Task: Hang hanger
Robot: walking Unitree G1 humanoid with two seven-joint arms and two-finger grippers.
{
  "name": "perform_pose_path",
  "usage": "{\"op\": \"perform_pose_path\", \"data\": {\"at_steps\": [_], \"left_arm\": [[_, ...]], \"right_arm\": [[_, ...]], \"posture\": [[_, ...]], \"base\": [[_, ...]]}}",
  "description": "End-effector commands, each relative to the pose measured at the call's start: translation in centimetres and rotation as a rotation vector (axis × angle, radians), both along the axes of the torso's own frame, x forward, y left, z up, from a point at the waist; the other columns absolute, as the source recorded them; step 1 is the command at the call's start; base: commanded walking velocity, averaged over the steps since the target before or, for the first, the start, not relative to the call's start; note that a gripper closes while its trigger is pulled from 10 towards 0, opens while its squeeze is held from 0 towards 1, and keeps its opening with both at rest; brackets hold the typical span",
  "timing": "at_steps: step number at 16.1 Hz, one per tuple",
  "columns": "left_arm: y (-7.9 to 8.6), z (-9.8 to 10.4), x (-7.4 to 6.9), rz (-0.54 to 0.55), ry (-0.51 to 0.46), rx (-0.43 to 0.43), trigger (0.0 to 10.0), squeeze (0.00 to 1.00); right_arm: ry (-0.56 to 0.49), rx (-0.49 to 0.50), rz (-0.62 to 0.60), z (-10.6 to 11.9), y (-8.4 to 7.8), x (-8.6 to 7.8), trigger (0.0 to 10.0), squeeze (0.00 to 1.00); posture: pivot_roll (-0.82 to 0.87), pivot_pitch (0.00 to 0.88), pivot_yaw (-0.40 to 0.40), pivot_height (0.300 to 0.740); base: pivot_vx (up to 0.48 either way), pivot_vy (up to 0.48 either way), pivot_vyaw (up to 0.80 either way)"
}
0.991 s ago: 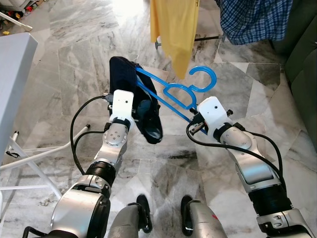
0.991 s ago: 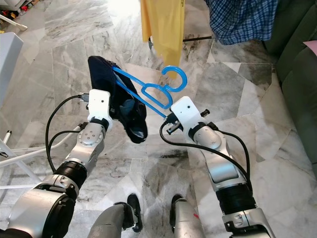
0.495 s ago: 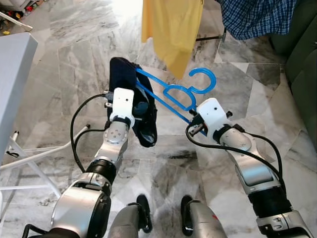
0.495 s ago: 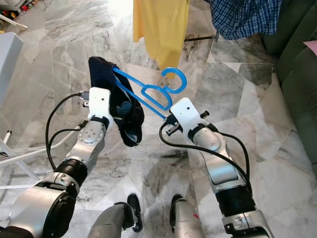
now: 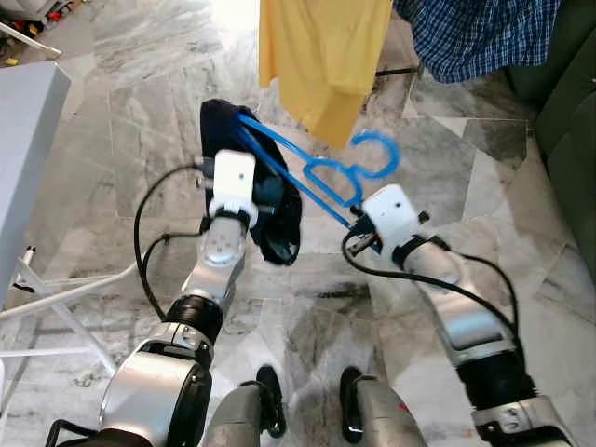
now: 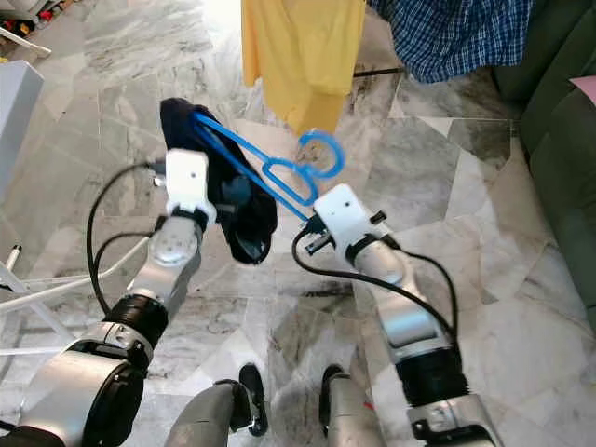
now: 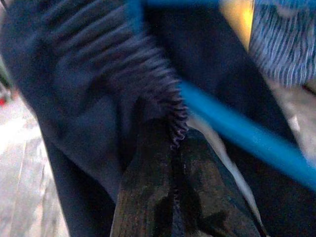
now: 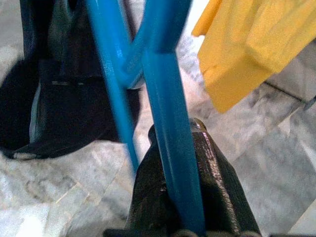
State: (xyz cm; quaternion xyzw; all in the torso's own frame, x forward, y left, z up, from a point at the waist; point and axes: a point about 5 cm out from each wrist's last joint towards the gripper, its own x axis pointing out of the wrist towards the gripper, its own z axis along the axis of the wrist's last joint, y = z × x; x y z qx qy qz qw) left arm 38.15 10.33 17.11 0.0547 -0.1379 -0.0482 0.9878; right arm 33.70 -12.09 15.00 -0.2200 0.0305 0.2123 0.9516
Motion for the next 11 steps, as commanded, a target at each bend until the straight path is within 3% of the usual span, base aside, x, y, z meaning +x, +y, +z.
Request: {"op": "perform_pose_path", "data": {"at_steps": [1,4,9,11], "left_arm": [[0.4,0.6,-0.2,0.011,-0.05,0.002,0.0,0.0],[0.5,2.2,-0.2,0.022,-0.125,0.007,0.0,0.0],[0.7,2.3,-0.3,0.031,-0.127,0.005,0.0,0.0],[-0.3,3.5,-0.7,-0.051,-0.211,0.023,0.0,0.0]], "right_arm": [[0.042,-0.006,0.011,-0.9,0.5,-0.2,0.0,0.0],[0.083,0.002,0.007,-1.9,0.7,-0.2,0.0,0.0],[0.124,0.019,-0.009,-2.9,0.3,-0.5,0.0,0.0],[0.15,0.037,-0.001,-3.2,0.1,-0.6,0.0,0.0]], "posture": [[-0.16,0.285,0.095,0.74],[-0.15,0.285,0.091,0.74],[-0.15,0.286,0.091,0.74],[-0.15,0.285,0.091,0.74]], "base": [[0.0,0.0,0.0],[0.0,0.0,0.0],[0.0,0.0,0.0],[0.0,0.0,0.0]]}}
